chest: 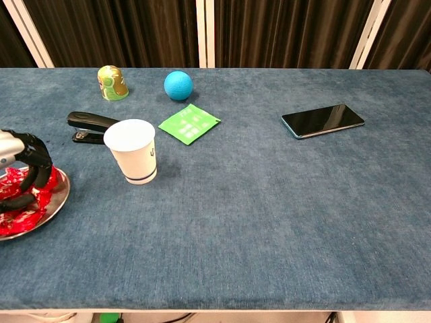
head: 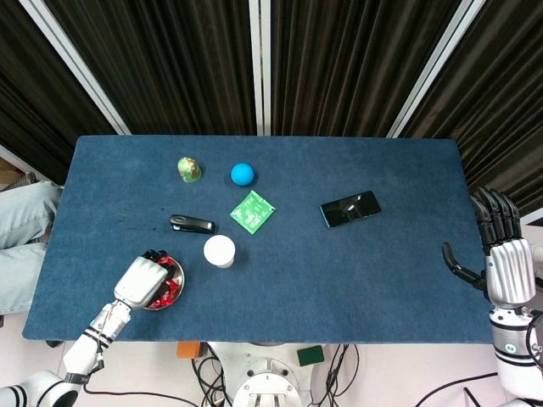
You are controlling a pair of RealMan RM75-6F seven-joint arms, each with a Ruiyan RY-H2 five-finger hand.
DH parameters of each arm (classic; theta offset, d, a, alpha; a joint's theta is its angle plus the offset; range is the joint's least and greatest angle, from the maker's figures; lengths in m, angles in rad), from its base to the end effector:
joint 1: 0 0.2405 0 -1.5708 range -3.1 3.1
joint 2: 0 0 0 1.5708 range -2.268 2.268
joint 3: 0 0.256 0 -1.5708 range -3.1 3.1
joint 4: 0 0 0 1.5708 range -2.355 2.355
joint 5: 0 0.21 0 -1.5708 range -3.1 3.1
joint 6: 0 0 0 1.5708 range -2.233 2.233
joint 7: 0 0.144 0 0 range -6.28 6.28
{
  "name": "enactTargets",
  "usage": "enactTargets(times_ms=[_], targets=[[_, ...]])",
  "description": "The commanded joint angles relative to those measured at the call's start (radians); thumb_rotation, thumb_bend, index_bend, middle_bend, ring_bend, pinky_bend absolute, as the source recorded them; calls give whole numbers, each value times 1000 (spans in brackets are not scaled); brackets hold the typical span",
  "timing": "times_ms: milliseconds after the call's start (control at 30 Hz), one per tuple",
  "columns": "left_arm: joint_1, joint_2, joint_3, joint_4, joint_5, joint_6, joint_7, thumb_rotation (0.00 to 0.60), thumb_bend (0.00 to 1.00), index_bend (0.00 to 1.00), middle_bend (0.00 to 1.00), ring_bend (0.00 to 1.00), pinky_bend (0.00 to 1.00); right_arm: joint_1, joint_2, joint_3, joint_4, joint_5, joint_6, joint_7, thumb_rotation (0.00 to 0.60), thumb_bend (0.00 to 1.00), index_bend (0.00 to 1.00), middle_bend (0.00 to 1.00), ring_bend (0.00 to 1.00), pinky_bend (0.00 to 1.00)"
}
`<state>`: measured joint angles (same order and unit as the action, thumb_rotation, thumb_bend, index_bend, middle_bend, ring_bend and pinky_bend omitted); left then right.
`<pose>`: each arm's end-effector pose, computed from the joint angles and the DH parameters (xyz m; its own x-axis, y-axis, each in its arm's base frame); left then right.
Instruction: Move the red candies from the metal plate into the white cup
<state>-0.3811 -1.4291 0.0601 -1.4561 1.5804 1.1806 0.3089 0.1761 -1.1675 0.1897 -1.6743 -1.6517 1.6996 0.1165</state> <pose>-0.2539 0.2279 0.0128 0.6327 0.1874 0.7514 0.7343 -0.4535 -0.5051 -0.2342 -0.2199 0.1824 0.1002 0.3205 0.9419 -0.9316 -0.3022 0.2020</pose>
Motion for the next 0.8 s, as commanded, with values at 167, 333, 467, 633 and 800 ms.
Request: enactTargets(times_ms=[167, 333, 467, 633, 800], targets=[[4, 27, -8, -37, 8, 26, -6, 600, 370, 669, 631, 274, 332, -1, 1, 0, 0, -1, 2, 3, 600, 366, 0, 0, 0, 0], [5, 70, -25, -87, 14, 59, -7, 600, 370, 673, 633, 274, 329, -3, 4, 2, -3, -2, 7, 5, 600, 366, 0, 0, 0, 0], [-5, 123, -59, -144, 11, 80, -20, 600, 370, 674, 634, 274, 329, -5, 8, 4, -6, -3, 12, 8, 600, 366, 0, 0, 0, 0], [-56, 190, -122, -240, 7, 64, -3, 600, 371, 676, 637, 274, 327, -8, 12, 8, -6, -2, 21, 14, 600, 366, 0, 0, 0, 0], [-143, 192, -184, -297, -40, -35, 3, 600, 371, 680, 641, 274, 326, -13, 17, 11, -8, 3, 28, 20, 600, 366, 0, 0, 0, 0]])
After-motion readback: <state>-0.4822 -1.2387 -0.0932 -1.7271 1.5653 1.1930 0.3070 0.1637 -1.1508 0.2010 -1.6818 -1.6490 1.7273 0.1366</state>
